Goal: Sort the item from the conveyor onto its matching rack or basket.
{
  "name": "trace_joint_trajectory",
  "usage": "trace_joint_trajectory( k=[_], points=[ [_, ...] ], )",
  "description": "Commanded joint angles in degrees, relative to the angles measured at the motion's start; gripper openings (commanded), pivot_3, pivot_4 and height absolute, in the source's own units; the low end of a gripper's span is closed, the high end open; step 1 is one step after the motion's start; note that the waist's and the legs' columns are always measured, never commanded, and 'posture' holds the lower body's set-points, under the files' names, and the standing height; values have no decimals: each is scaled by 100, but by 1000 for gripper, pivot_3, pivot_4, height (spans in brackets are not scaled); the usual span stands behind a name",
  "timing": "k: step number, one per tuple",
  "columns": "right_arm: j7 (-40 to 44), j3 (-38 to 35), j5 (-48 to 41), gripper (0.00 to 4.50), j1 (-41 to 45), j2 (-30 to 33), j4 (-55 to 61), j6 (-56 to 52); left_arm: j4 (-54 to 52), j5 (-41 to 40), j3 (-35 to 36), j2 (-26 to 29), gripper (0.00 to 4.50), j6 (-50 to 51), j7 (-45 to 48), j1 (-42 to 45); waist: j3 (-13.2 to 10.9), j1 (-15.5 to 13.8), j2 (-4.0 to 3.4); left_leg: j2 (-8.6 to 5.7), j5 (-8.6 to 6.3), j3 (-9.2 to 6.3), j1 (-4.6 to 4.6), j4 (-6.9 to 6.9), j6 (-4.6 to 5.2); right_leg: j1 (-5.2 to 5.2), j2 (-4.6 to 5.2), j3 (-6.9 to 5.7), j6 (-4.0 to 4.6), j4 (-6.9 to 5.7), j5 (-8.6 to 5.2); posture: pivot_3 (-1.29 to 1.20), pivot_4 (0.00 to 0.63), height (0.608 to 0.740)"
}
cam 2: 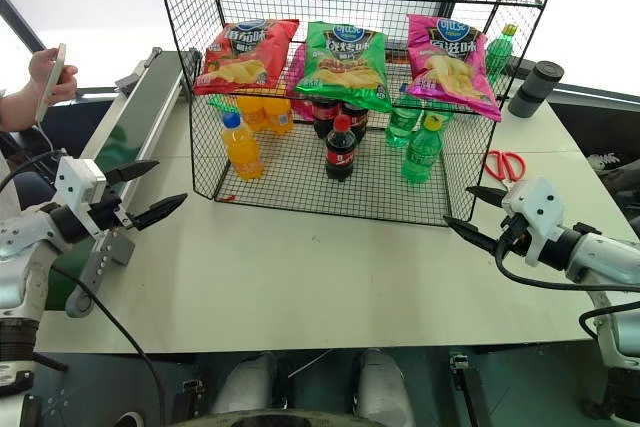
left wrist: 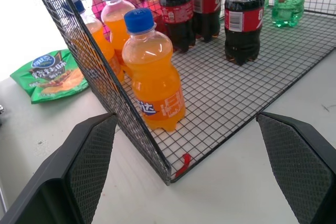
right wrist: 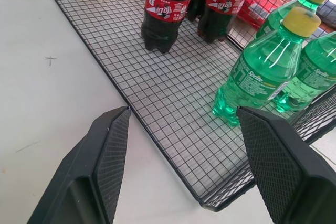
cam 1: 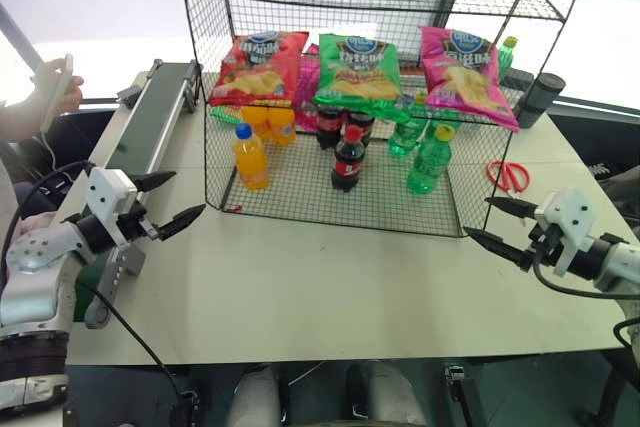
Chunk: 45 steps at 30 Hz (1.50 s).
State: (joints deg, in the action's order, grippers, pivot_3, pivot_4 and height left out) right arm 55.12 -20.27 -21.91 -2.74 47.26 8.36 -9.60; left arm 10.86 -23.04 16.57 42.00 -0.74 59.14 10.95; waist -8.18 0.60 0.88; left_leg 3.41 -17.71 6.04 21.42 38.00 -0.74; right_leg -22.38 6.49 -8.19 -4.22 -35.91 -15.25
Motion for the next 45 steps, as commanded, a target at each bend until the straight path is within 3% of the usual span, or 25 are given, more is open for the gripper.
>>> trace_joint_trajectory(
  k=[1, 45],
  points=[
    [52, -89, -8, 3354, 57, 25, -32, 200, 33, -35, 170, 91, 4500, -199, 29, 79, 0, -2, 0, 0, 0, 0, 0, 0, 0, 0, 0, 0, 0, 0, 0, 0, 150, 738],
    [199, -41, 83, 3354, 143, 51, -239, 477, -71, 34, 40, 92, 4500, -385, 18, -117, -1, -1, -1, 1, 0, 3, -1, 0, 0, 0, 0, 2, 0, 0, 0, 0, 150, 738]
  ],
)
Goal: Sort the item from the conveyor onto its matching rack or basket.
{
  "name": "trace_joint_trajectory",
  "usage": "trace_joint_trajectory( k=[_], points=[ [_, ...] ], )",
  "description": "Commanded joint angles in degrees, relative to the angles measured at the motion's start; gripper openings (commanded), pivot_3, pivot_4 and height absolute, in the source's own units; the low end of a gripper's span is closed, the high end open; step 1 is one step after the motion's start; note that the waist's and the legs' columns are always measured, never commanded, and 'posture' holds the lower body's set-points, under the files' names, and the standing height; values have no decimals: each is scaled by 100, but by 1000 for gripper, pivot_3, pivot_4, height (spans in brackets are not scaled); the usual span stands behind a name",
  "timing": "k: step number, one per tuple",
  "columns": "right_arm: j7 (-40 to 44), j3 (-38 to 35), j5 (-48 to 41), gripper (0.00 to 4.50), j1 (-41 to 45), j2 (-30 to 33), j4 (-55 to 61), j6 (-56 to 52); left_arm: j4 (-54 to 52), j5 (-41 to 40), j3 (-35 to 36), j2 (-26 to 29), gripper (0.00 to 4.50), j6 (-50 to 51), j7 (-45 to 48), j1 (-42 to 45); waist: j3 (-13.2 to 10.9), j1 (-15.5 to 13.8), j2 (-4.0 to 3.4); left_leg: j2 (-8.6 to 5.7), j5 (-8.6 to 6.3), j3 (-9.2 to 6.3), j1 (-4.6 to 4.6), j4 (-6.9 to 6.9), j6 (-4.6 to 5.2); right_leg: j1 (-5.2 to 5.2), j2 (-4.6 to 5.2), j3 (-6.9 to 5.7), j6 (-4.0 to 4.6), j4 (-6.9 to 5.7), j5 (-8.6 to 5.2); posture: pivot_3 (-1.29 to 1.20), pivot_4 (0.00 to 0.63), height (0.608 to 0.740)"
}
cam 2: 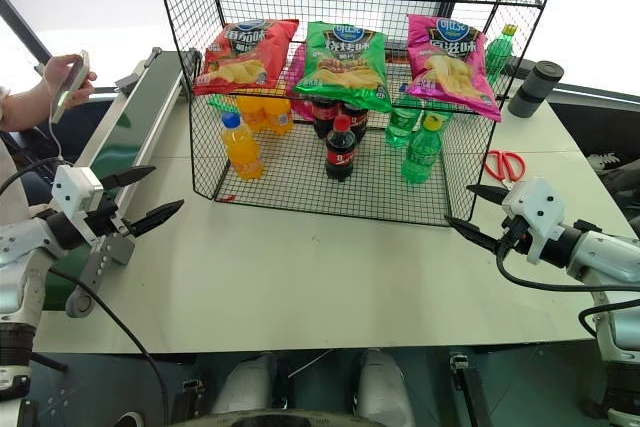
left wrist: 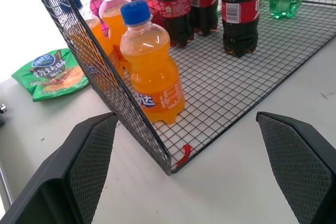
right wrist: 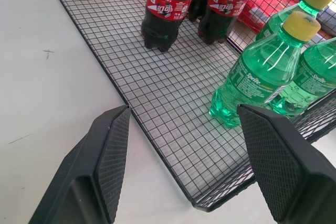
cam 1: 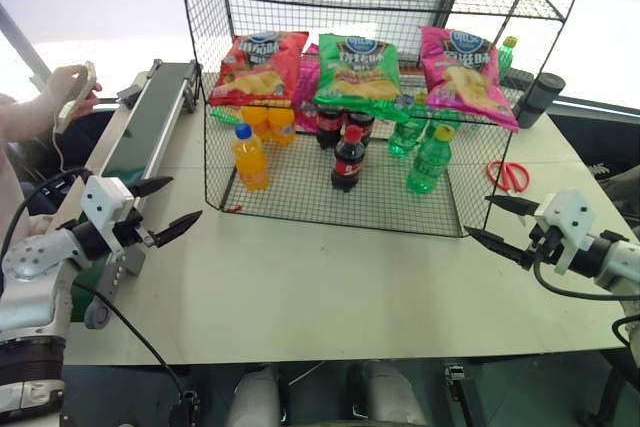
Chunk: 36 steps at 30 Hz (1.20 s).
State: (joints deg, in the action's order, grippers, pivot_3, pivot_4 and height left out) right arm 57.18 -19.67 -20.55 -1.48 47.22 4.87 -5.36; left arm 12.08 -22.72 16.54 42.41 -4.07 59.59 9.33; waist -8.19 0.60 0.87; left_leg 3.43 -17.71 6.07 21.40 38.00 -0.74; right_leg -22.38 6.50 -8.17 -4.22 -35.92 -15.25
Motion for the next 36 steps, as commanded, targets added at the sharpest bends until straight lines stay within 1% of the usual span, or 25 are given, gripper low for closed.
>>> trace_joint_trajectory(
  k=[1, 36],
  points=[
    [-4, -98, -48, 3354, 15, 56, 111, 61, -198, 3, 38, 47, 4500, -45, -34, 53, 0, 0, 0, 0, 0, 0, 0, 0, 0, 0, 0, 0, 0, 0, 0, 0, 150, 738],
    [-23, -45, 29, 3354, -60, 64, 189, 117, -408, -25, -19, 10, 4500, 145, -37, 28, 0, 0, 0, 0, 0, 0, 0, 0, 0, 0, 0, 0, 0, 0, 0, 0, 150, 738]
  ],
)
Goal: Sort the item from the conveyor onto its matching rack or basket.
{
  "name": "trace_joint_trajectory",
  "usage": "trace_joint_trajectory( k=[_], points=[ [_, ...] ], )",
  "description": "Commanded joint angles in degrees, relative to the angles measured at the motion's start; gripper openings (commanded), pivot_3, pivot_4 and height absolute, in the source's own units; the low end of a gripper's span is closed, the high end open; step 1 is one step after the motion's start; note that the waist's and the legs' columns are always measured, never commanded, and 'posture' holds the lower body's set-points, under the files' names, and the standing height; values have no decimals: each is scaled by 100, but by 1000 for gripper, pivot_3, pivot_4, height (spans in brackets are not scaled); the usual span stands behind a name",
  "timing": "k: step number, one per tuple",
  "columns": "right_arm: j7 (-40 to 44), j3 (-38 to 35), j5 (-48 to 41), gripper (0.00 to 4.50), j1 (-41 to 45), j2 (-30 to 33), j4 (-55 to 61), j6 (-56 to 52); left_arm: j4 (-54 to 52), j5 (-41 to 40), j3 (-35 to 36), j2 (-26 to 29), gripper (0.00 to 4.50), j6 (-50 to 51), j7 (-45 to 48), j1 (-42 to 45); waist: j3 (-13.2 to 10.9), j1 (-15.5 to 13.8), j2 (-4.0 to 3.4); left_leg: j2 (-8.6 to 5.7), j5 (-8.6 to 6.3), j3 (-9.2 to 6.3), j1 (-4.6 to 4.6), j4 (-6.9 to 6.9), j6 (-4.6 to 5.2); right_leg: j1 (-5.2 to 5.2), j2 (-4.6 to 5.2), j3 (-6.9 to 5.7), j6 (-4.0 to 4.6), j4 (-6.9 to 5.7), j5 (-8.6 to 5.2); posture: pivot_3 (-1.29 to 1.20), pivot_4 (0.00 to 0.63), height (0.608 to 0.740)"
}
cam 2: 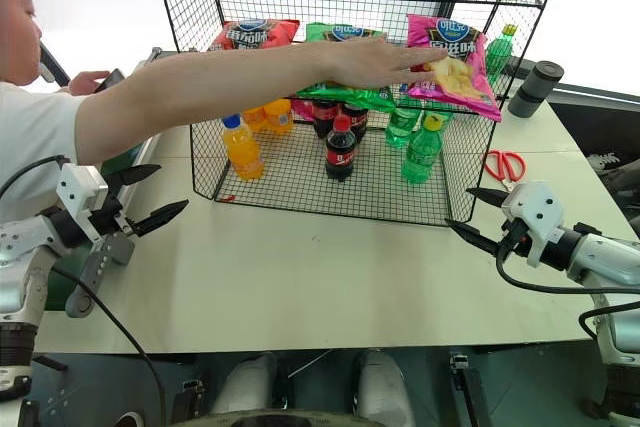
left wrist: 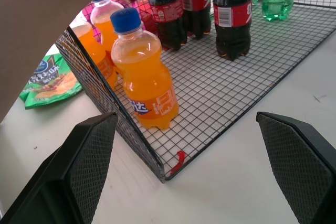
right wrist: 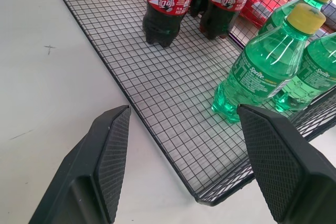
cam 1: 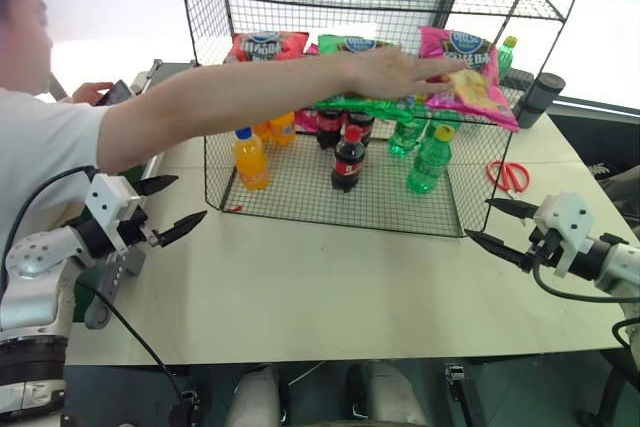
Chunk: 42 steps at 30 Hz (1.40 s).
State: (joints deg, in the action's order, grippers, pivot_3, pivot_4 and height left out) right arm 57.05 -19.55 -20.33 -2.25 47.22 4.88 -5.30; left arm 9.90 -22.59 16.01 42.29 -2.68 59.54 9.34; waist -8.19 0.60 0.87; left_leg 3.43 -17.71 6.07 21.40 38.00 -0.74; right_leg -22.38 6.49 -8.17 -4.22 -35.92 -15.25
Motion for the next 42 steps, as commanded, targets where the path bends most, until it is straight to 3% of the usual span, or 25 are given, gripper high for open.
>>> trace_joint_trajectory(
  k=[1, 42],
  points=[
    [-12, -50, 12, 3354, 26, 64, 180, 114, -195, -36, 34, 21, 4500, 7, -34, 26, 0, 1, 0, 0, 0, 0, 0, 0, 0, 0, 0, 0, 0, 0, 0, 0, 150, 738],
    [92, 73, 108, 3354, 54, 22, -177, 483, -473, -194, 72, 55, 4500, 488, -2, -120, 0, 1, 0, 0, 0, 1, -1, 0, 0, 0, 0, 1, 0, 0, 0, 0, 150, 738]
  ],
)
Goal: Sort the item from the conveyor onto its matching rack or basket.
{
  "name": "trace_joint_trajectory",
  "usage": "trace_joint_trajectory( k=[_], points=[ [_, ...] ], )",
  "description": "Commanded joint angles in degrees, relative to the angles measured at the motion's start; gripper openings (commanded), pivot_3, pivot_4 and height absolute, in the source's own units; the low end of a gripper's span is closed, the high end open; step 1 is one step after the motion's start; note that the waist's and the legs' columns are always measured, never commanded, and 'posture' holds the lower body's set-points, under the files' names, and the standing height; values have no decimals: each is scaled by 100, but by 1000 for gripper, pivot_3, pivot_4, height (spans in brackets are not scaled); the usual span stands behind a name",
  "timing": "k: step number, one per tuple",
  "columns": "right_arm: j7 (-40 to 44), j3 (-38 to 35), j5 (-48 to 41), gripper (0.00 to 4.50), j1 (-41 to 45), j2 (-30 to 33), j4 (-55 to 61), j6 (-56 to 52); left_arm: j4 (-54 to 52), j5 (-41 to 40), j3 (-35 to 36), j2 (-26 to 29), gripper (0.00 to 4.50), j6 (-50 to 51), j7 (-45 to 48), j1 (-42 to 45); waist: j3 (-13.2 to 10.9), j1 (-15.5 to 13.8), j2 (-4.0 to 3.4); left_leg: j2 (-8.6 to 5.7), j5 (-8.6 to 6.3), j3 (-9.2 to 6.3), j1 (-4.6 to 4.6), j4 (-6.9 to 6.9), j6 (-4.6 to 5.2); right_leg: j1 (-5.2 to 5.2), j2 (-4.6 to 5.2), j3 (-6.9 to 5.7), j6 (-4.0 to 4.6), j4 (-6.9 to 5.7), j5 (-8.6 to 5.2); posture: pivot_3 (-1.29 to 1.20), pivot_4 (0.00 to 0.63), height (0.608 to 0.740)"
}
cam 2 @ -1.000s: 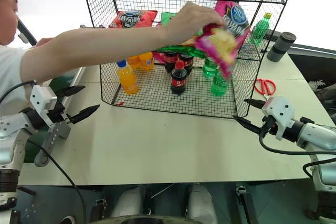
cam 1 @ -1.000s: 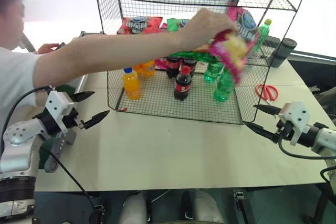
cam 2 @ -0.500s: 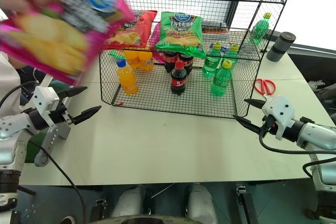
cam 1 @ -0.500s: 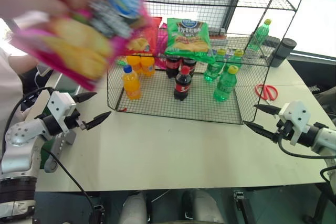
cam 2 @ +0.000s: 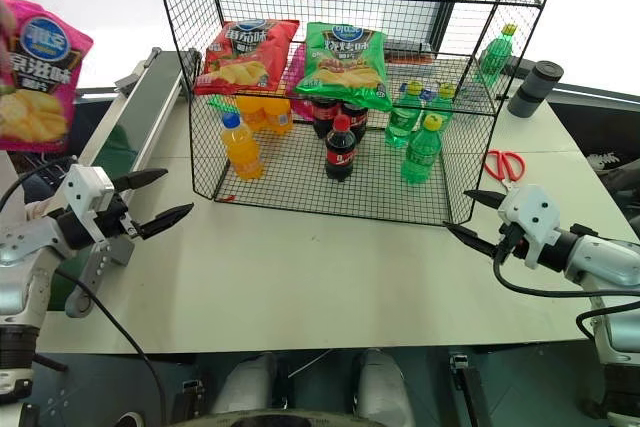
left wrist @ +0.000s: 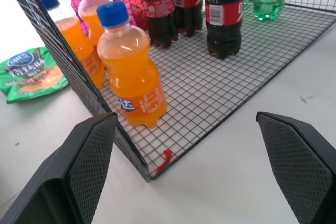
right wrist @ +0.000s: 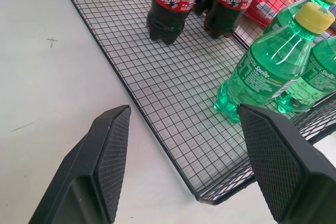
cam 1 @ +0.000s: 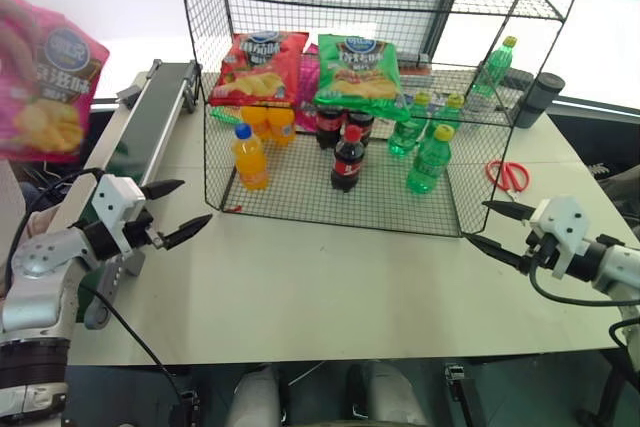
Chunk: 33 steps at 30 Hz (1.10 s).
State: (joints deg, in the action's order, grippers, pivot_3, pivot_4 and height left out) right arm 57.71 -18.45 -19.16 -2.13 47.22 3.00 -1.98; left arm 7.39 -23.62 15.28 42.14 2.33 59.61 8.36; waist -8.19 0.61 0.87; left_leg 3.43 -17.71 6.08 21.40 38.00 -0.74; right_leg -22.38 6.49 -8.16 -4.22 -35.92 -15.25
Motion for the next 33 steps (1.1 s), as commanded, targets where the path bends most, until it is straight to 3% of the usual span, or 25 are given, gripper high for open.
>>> trace_joint_trajectory(
  k=[1, 33],
  points=[
    [32, -32, -4, 3354, 39, 21, 1, 168, -230, -86, 143, 70, 4500, -26, 1, -35, 0, -1, 0, 0, 0, 0, 0, 0, 0, 0, 0, 0, 0, 0, 0, 0, 150, 738],
    [-44, 131, -14, 3354, 241, 47, 67, 81, -249, 10, 107, -34, 4500, -289, -135, -29, 0, 1, 0, 0, 0, 0, -1, 0, 0, 0, 0, 1, 0, 0, 0, 0, 150, 738]
  ],
)
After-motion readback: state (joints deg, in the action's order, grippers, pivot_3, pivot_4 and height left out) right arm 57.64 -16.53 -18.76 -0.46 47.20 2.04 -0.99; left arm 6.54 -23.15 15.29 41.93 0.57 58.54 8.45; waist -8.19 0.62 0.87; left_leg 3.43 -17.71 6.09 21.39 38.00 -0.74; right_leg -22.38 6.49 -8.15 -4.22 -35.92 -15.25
